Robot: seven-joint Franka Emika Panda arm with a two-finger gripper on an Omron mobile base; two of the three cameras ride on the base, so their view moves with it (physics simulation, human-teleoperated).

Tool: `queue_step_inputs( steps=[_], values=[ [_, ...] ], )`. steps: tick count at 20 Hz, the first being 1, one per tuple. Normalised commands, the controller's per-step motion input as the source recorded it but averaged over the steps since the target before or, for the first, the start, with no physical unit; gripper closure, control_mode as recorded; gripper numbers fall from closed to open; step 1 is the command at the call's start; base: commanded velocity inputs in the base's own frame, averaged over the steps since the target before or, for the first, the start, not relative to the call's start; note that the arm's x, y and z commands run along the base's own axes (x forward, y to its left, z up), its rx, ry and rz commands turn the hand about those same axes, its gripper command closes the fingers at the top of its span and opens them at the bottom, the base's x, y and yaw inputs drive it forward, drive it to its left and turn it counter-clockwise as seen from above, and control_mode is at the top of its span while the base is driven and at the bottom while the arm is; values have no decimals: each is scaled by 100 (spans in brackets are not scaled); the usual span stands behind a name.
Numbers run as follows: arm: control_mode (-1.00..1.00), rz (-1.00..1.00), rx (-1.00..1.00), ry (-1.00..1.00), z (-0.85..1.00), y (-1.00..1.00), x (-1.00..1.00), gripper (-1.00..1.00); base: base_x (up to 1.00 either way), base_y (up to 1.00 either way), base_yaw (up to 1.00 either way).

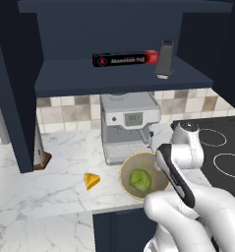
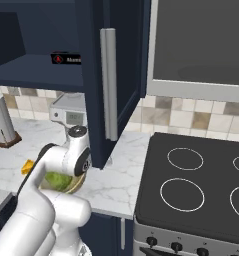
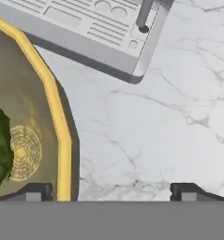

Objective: Pick the cheese from the fridge and the cheese grater from the cabinet and place them next to the salad bowl.

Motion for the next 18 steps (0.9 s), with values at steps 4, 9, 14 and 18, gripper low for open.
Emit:
queue_step_inputs(
  steps=[4, 9, 14, 18],
  values=[
    [-100, 2, -16, -9, -61, -28, -6, -100, 0, 0, 0],
    [-100, -1, -8, -23, -32, 34, -8, -100, 0, 0, 0],
    [-100, 0, 0, -10, 68, 7, -29, -100, 0, 0, 0],
    [-100, 0, 0, -1, 84, 3, -37, -100, 0, 0, 0]
  ],
)
